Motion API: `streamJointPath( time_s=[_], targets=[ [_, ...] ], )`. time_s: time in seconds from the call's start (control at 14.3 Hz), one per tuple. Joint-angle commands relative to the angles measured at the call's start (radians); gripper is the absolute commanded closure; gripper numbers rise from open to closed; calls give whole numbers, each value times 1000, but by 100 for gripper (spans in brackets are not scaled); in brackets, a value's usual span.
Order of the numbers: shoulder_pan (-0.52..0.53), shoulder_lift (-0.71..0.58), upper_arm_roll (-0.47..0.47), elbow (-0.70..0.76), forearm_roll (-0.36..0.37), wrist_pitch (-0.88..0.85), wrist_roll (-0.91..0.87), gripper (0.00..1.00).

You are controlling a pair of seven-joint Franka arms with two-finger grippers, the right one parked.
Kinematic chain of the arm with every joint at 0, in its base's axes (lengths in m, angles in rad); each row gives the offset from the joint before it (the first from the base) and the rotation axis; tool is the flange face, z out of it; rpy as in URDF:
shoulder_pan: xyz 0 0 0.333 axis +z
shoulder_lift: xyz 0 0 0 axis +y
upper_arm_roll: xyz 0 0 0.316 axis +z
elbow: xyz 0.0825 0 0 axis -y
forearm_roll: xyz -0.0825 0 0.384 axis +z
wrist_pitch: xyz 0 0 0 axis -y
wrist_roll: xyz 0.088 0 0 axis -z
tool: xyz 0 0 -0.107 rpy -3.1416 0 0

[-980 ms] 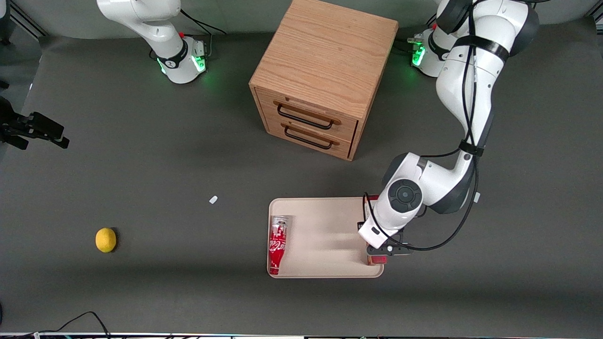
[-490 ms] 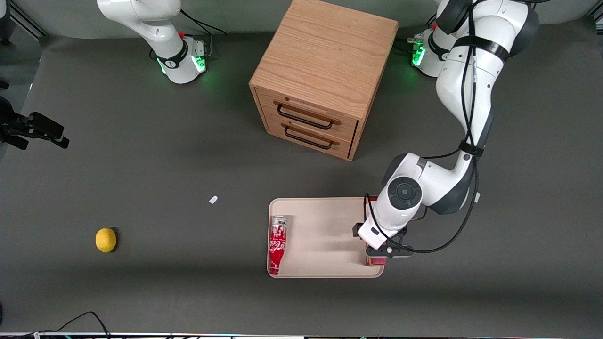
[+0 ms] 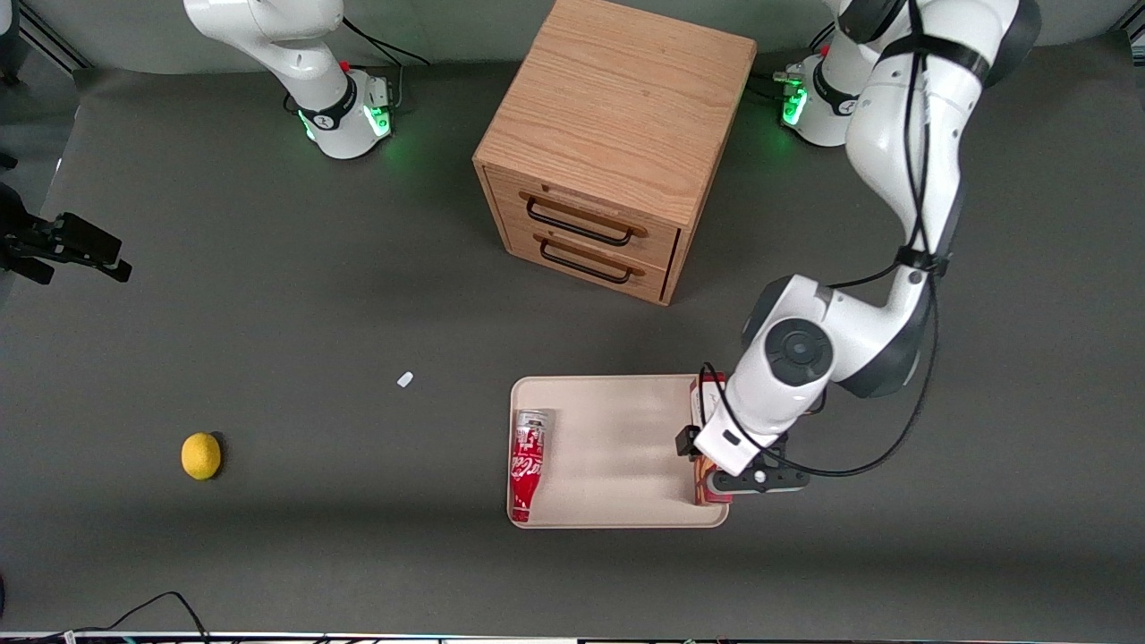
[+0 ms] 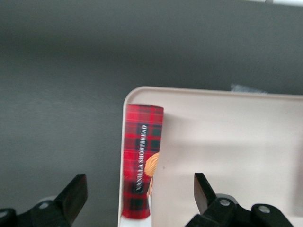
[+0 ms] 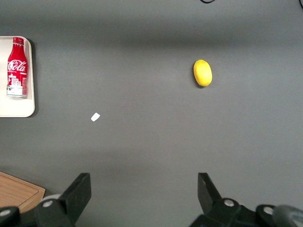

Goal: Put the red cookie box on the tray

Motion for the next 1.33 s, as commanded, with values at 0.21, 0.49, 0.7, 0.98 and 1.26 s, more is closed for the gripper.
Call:
streamJointPath(
  time_s=[0.21,0.49,0.7,0.98,1.26],
  targets=[
    [142,-312,-2,-132,-147,-290,147,0],
    [274,-508,-2,-212,-151,-500,360,0],
    [361,-634,-1,-281,-152,-575,494,0],
    [412,-780,1,-381,-157,-591,545,0],
    [423,-804,6,-389,-158,-606,571,0]
  ],
)
